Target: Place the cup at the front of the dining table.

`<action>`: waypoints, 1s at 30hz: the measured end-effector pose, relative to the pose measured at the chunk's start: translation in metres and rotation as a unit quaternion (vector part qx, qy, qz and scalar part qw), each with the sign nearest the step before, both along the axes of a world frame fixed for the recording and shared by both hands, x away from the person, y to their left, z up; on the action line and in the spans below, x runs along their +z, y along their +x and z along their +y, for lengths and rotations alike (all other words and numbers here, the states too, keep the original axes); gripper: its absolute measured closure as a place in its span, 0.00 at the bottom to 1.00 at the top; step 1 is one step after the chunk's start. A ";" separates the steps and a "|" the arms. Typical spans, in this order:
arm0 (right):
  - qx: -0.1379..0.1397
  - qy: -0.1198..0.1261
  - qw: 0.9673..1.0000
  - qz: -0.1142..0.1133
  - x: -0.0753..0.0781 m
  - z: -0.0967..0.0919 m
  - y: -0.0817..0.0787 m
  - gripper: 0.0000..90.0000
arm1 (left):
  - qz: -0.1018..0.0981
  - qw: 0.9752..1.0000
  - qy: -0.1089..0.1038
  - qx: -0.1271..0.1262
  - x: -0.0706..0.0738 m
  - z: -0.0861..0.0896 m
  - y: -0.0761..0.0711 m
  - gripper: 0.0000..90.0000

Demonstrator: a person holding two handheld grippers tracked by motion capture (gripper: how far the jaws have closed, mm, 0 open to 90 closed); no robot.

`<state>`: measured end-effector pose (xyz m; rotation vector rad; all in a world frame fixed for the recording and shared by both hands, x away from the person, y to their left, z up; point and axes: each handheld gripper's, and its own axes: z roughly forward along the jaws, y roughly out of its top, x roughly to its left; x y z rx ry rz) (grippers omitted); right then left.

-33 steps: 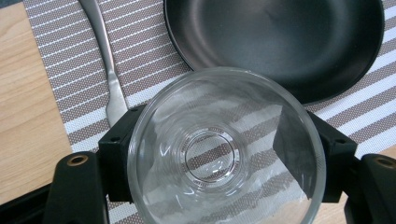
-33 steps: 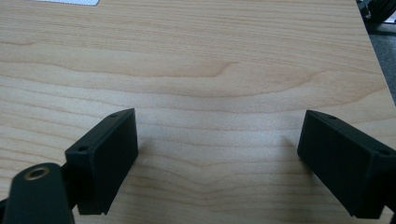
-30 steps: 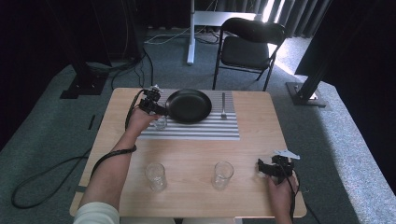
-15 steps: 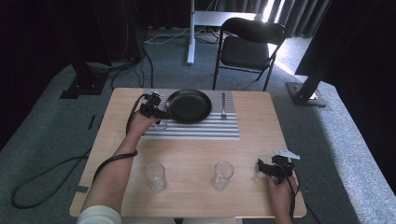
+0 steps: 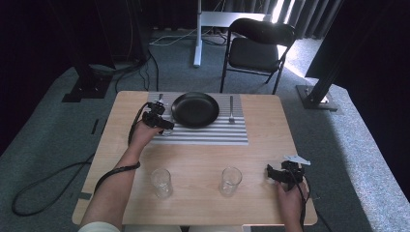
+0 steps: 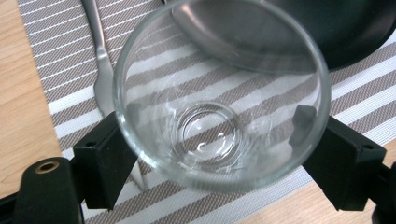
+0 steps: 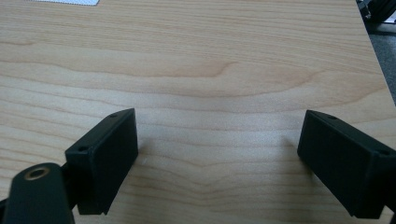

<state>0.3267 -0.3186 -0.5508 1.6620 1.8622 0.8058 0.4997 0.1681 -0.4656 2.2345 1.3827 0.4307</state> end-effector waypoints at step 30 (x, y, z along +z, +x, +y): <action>0.000 0.000 1.000 0.000 0.000 0.000 0.000 0.13 | -0.008 1.000 -0.023 0.011 0.001 0.021 -0.047 0.19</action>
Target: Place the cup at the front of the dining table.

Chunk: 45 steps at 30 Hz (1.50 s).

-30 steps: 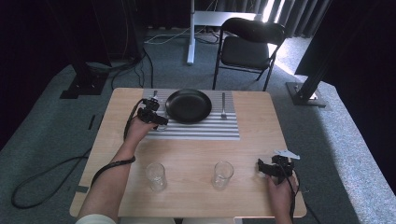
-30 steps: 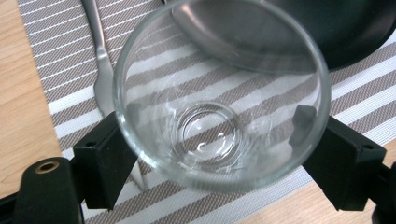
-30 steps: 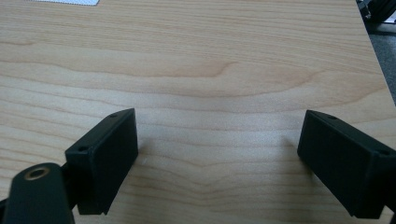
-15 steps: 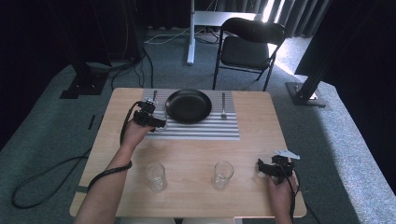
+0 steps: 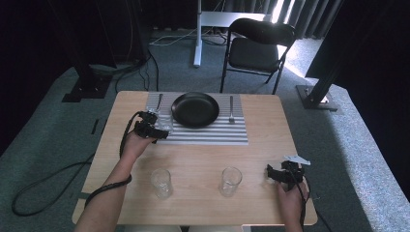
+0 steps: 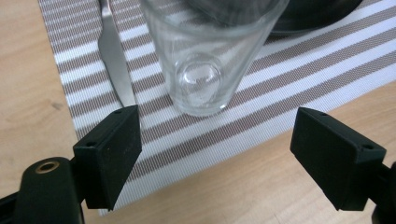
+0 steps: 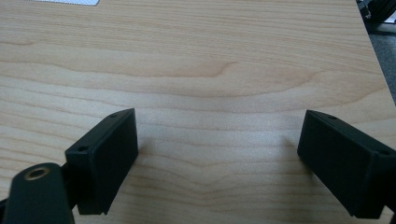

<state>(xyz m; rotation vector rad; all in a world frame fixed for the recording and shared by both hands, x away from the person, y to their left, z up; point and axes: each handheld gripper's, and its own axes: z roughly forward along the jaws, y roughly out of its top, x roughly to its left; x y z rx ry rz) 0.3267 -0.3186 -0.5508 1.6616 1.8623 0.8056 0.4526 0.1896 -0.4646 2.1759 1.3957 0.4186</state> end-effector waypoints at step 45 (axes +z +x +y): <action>0.000 0.000 1.000 0.000 0.000 0.000 0.000 0.13 | -0.025 0.999 -0.002 0.020 -0.014 0.044 -0.078 0.19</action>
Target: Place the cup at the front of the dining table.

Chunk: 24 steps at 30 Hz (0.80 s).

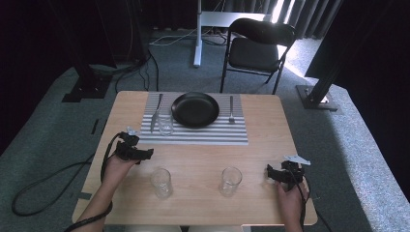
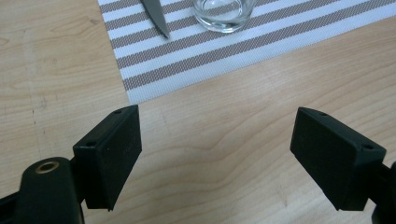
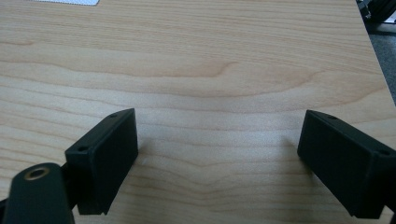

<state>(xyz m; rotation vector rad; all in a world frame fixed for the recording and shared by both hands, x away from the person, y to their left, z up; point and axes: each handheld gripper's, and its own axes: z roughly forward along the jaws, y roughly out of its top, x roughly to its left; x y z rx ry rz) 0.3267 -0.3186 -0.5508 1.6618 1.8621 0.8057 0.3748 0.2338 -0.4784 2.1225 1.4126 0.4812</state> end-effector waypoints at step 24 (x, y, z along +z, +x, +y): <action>0.000 0.000 1.000 0.000 0.000 0.000 0.000 0.13 | -0.009 1.000 -0.004 0.021 -0.017 0.033 -0.042 0.19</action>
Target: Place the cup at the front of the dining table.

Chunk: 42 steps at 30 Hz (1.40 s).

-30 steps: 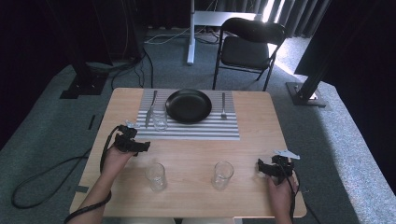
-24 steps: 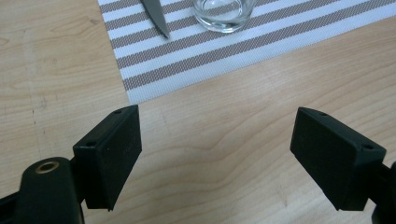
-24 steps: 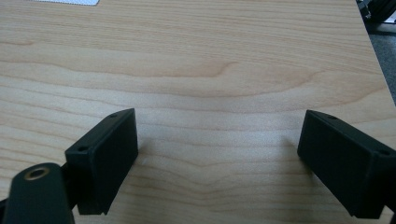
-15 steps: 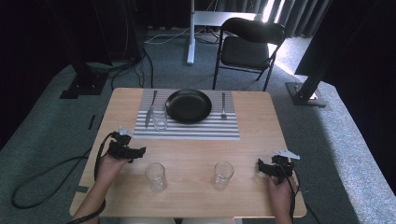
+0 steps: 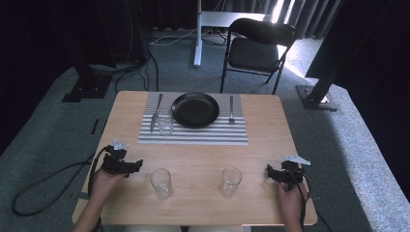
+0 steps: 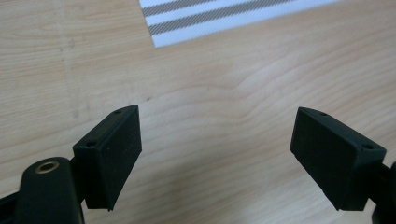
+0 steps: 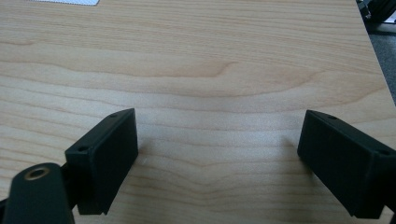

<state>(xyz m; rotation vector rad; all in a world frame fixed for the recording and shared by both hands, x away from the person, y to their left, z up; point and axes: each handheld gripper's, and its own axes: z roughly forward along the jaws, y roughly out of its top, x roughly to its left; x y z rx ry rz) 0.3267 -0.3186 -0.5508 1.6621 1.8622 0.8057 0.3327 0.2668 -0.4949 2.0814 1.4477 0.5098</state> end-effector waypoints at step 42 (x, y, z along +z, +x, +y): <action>-0.001 0.001 1.000 0.000 0.000 0.000 0.000 0.13 | -0.073 0.994 0.011 0.084 -0.039 0.056 -0.080 0.19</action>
